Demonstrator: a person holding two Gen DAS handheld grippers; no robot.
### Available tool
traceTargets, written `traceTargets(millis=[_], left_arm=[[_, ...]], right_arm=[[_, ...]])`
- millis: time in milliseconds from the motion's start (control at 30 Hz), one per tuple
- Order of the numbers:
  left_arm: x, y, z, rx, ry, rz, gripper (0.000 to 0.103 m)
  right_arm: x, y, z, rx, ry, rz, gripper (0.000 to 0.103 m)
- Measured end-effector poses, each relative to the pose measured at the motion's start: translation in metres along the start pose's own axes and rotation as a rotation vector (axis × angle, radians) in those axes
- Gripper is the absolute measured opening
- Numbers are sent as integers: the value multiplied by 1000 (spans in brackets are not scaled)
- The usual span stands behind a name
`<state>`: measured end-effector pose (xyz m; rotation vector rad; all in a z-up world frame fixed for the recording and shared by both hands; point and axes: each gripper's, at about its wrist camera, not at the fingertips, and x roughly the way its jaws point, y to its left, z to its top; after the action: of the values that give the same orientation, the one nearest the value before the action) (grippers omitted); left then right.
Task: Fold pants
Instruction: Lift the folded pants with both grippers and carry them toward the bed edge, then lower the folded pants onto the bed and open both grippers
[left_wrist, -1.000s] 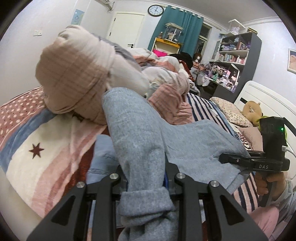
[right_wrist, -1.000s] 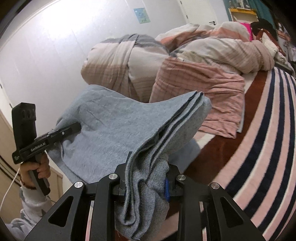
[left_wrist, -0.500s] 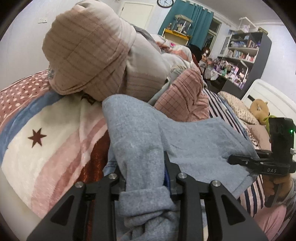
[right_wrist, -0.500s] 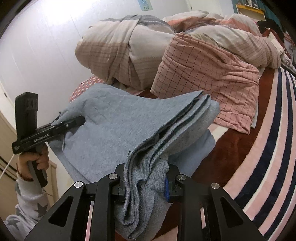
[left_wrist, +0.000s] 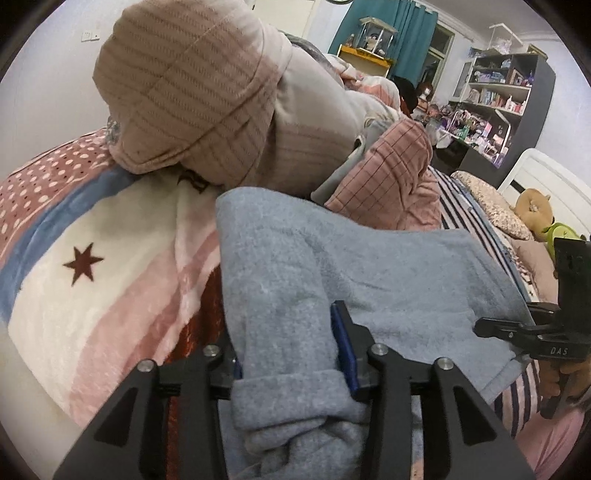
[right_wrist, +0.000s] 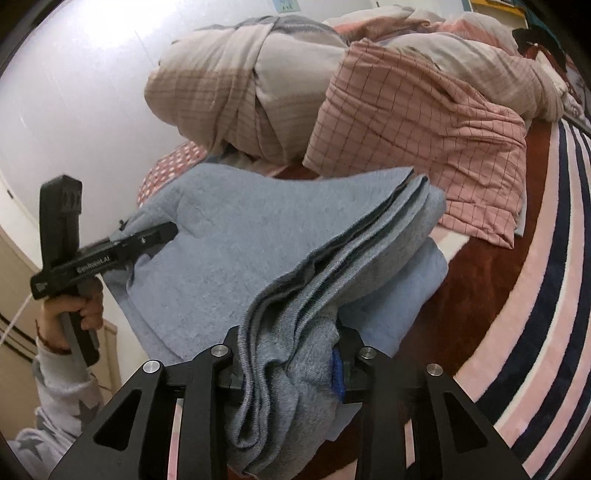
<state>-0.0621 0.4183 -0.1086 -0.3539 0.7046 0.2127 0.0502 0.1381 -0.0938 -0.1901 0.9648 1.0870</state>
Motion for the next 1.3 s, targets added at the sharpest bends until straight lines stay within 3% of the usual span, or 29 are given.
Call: traceTargets(millis=[167,267,333,433,600,667,733,833,1300], left_arm=[[-1,-3,0,2,-2,21,39],[-4,-6,1,6,-10,67,50],[-6,-7,1,14,-16,96,59],[-12,-12,0,15,-18,123,62],[-24,-27,2,33,-38,155,68],[-30,-33,3,34,-45,164,76],[-39,-38,3,22,-54,171,77],[-52,-48,2,36,-68,179,80],[-68,-130,-11,70,-75,116,88]], right_arm=[[2,0,-2,-12,5,-11,28],[0,0,-1,-9,5,-15,31],[-3,0,1,-8,5,-24,38],[-8,-2,0,1,6,-20,48],[-20,0,0,-10,4,-28,54],[-27,1,0,-17,-4,-31,60],[-33,3,-1,-21,-4,-16,72],[-40,5,-5,-22,3,9,82],[-105,-9,-29,-26,-71,-17,92]])
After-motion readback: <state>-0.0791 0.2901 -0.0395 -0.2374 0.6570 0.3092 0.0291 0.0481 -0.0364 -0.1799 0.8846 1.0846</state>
